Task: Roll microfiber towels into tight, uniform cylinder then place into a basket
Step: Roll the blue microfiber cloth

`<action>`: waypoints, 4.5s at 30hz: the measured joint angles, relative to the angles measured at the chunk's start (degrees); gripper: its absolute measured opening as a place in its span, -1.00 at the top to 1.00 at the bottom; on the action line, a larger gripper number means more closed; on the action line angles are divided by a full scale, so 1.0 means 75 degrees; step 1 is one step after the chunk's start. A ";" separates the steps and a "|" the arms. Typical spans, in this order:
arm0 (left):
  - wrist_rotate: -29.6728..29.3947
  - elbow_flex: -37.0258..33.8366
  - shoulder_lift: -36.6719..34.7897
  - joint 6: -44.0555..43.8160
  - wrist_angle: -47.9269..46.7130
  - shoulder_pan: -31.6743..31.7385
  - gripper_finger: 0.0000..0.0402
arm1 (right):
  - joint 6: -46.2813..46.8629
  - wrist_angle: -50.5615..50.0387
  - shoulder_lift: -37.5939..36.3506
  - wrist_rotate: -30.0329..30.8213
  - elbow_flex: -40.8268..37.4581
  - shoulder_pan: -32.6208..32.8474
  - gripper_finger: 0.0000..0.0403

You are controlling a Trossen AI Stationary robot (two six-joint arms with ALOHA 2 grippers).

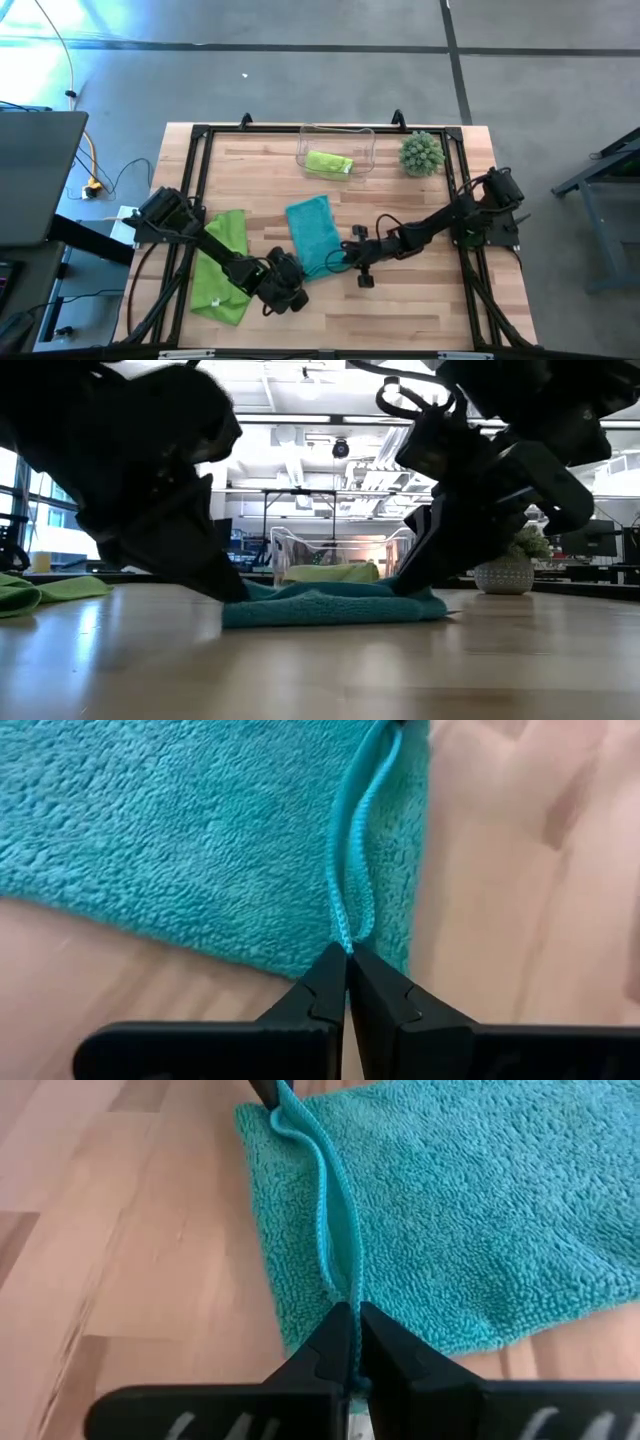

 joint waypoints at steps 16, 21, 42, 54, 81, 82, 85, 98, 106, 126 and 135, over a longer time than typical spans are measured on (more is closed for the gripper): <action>0.0213 0.0003 0.0000 -0.0119 -0.0414 0.0099 0.99 | -0.0736 -0.1413 -0.1248 -0.0003 -0.0006 0.0174 0.36; 0.0216 0.0003 0.0000 -0.0117 -0.0412 0.0114 0.99 | -0.1032 -0.0784 -0.1059 0.0193 -0.0001 0.0631 0.35; 0.0435 0.0006 -0.0003 -0.0111 -0.0380 0.0114 0.74 | -0.0753 0.0567 0.0933 0.0426 0.0029 0.0320 0.20; 0.2046 0.0003 -0.0789 0.1892 -0.0184 0.0134 0.18 | -0.0536 0.0529 0.0966 0.0315 0.0019 0.0316 0.26; 0.0650 0.0012 0.0188 0.4908 0.0422 0.0057 0.20 | -0.0169 0.0708 0.0997 0.0268 0.0002 0.0383 0.26; 0.0579 0.0008 0.0197 0.4933 0.0479 0.0018 0.20 | -0.0169 0.0691 0.0997 0.0265 0.0003 0.0393 0.26; 0.0292 0.0000 0.0227 0.5178 0.0579 -0.0080 0.20 | -0.0169 0.0675 0.0994 0.0233 0.0003 0.0410 0.26; -0.0115 0.0029 0.0463 0.4331 0.0083 0.0027 0.21 | 0.0120 0.0683 0.0991 0.0207 0.0003 0.0405 0.27; 0.0058 0.0015 0.0355 0.3152 0.0138 -0.0159 0.59 | 0.0355 0.0635 0.0927 -0.0040 0.0000 0.0405 0.52; 0.1547 0.0003 0.0178 -0.0997 0.0795 -0.0185 0.94 | 0.3207 0.0999 0.0930 -0.3337 0.0000 -0.0362 0.93; 0.2132 -0.0012 -0.0187 -0.1298 0.0715 0.0041 0.93 | 0.3440 0.0927 0.0924 -0.3385 0.0000 -0.0356 0.93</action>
